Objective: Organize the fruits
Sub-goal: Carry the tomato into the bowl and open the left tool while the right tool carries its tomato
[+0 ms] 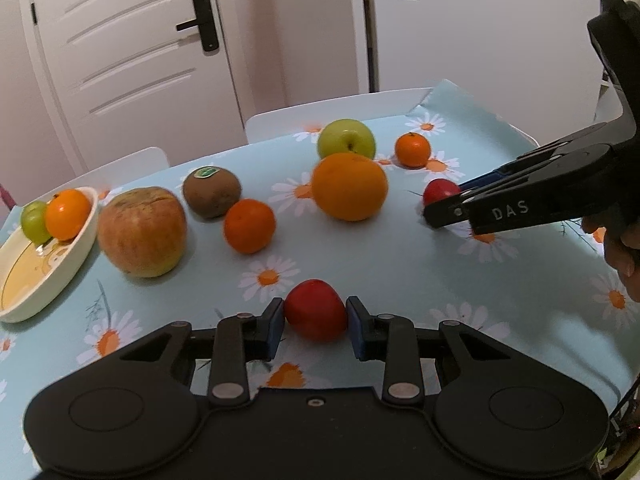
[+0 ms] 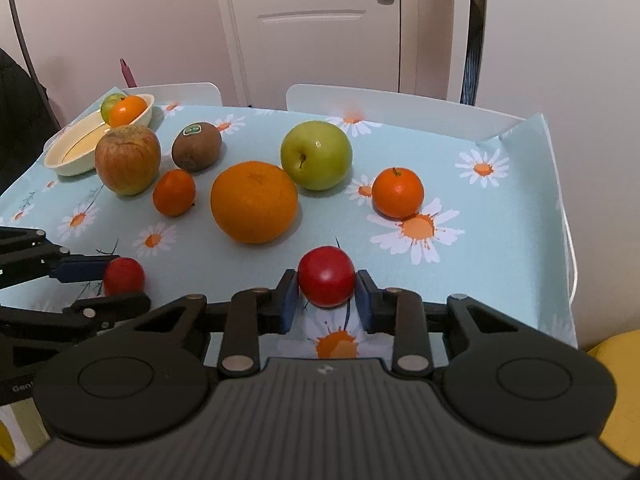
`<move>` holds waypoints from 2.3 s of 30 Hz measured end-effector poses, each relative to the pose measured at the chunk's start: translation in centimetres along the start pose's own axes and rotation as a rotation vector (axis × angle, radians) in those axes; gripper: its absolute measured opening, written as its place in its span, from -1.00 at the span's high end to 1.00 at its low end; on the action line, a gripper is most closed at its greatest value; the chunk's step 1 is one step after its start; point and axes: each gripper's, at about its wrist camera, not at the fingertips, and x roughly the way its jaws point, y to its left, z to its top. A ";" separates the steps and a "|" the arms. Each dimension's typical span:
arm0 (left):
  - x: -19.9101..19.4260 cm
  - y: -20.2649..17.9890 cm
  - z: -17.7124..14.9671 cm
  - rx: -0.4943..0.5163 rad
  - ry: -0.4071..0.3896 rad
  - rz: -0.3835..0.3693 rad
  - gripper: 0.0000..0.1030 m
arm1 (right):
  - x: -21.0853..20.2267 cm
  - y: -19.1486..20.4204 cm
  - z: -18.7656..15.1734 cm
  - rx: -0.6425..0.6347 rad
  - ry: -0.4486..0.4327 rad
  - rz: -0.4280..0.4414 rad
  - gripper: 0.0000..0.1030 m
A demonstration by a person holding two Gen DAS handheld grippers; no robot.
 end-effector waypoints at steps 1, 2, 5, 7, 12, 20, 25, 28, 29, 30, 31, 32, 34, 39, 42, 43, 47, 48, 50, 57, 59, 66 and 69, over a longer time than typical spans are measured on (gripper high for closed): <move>-0.2 0.2 0.0 -0.005 -0.002 0.003 0.28 | -0.2 0.1 0.1 -0.003 -0.003 0.003 0.12; -0.5 0.4 -0.1 -0.011 -0.004 0.007 0.28 | -0.4 0.3 0.2 -0.007 -0.007 0.006 0.12; -1.3 1.1 0.0 -0.027 -0.009 0.021 0.28 | -1.2 0.9 0.6 -0.022 -0.013 0.008 0.12; -2.0 1.7 0.0 -0.040 -0.015 0.029 0.28 | -1.8 1.5 1.0 -0.030 -0.018 0.013 0.12; -4.4 3.4 0.4 -0.071 -0.040 0.054 0.28 | -3.4 3.7 2.4 -0.050 -0.033 0.031 0.12; -8.5 7.1 1.3 -0.122 -0.079 0.125 0.28 | -5.4 8.3 5.5 -0.078 -0.055 0.075 0.12; -10.4 10.1 1.6 -0.139 -0.096 0.167 0.28 | -5.6 11.5 7.7 -0.092 -0.070 0.106 0.12; -11.1 12.2 1.9 -0.146 -0.101 0.183 0.28 | -5.4 13.5 9.0 -0.094 -0.078 0.123 0.12; -11.2 13.0 2.0 -0.149 -0.101 0.187 0.29 | -5.3 14.1 9.4 -0.093 -0.078 0.127 0.12; -11.3 13.6 2.1 -0.151 -0.099 0.189 0.28 | -5.2 14.8 9.8 -0.091 -0.078 0.130 0.12; -11.4 14.5 2.2 -0.155 -0.098 0.192 0.29 | -5.0 15.6 10.3 -0.088 -0.077 0.133 0.12; -11.4 15.3 2.3 -0.157 -0.097 0.193 0.29 | -4.8 16.1 10.6 -0.084 -0.077 0.135 0.12; -11.5 16.9 2.5 -0.155 -0.098 0.199 0.29 | -4.4 17.3 11.5 -0.077 -0.076 0.140 0.12; -11.2 20.9 3.3 -0.147 -0.099 0.195 0.29 | -2.9 20.6 13.4 -0.087 -0.071 0.124 0.12; -10.7 23.2 3.7 -0.137 -0.098 0.185 0.28 | -1.6 22.3 14.3 -0.078 -0.061 0.115 0.12; -10.4 23.9 3.8 -0.133 -0.096 0.181 0.29 | -1.1 22.8 14.6 -0.074 -0.058 0.110 0.12; -8.8 26.6 4.2 -0.120 -0.089 0.162 0.29 | 1.2 24.7 15.7 -0.056 -0.039 0.088 0.12; -8.2 27.4 4.3 -0.115 -0.084 0.156 0.28 | 1.8 25.1 15.8 -0.052 -0.034 0.082 0.12; -7.2 28.6 4.3 -0.109 -0.076 0.144 0.29 | 3.2 25.8 16.2 -0.040 -0.023 0.067 0.12; -2.5 32.2 4.4 -0.073 -0.034 0.097 0.29 | 7.2 27.5 16.7 0.028 0.012 0.006 0.12; -1.1 33.0 4.4 -0.060 -0.021 0.084 0.29 | 8.0 27.7 16.7 0.046 0.022 -0.010 0.12; 3.7 34.3 4.3 -0.035 0.030 0.065 0.29 | 10.3 27.9 16.4 0.094 0.049 -0.058 0.12; 5.1 34.4 4.3 -0.031 0.050 0.068 0.29 | 10.8 27.8 16.5 0.098 0.058 -0.068 0.12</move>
